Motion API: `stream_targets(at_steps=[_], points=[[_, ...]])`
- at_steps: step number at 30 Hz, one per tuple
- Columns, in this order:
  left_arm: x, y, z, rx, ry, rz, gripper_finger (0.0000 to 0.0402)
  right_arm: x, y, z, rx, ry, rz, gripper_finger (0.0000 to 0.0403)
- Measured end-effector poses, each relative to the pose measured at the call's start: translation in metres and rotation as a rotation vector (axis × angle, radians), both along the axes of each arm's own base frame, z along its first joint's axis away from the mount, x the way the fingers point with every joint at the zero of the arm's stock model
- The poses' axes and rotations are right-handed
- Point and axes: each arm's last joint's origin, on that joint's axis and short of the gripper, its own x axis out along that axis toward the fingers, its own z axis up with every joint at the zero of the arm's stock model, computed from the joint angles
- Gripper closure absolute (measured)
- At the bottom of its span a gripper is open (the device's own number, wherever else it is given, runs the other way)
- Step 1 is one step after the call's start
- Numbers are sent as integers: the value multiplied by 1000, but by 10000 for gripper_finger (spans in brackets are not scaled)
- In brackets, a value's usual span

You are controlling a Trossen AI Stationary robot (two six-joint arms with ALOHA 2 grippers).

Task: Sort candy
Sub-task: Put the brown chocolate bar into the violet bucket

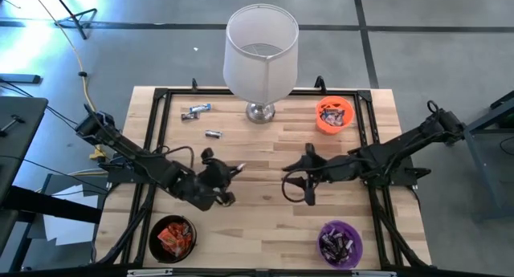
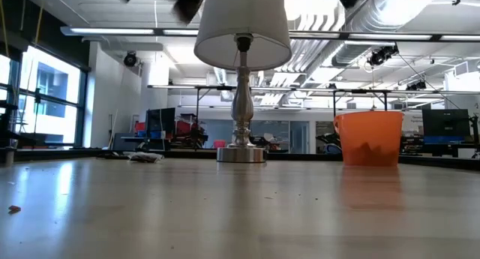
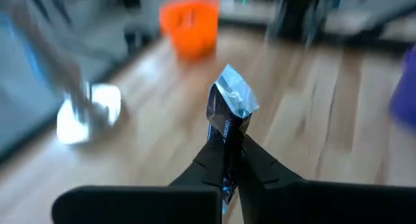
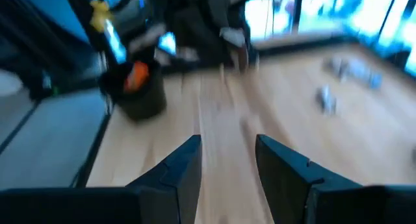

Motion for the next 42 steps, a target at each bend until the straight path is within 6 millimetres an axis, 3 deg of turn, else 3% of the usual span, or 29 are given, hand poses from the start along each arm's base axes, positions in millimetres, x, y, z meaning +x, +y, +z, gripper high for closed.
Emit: stream_targets(at_steps=[5,14,23,33,42], points=[[15,-8,23,102,-157,-61,400,16,5,9,-94,-176,8,265],[32,-18,14,165,-182,-102,401,40,15,5,-217,-345,30,265],[35,-20,20,146,-251,-98,401,51,14,-6,-241,-343,20,265],[50,-29,7,152,-274,-155,401,54,9,-4,-266,-362,27,265],[55,-27,7,220,-270,-169,401,56,6,-3,-212,-383,103,265]])
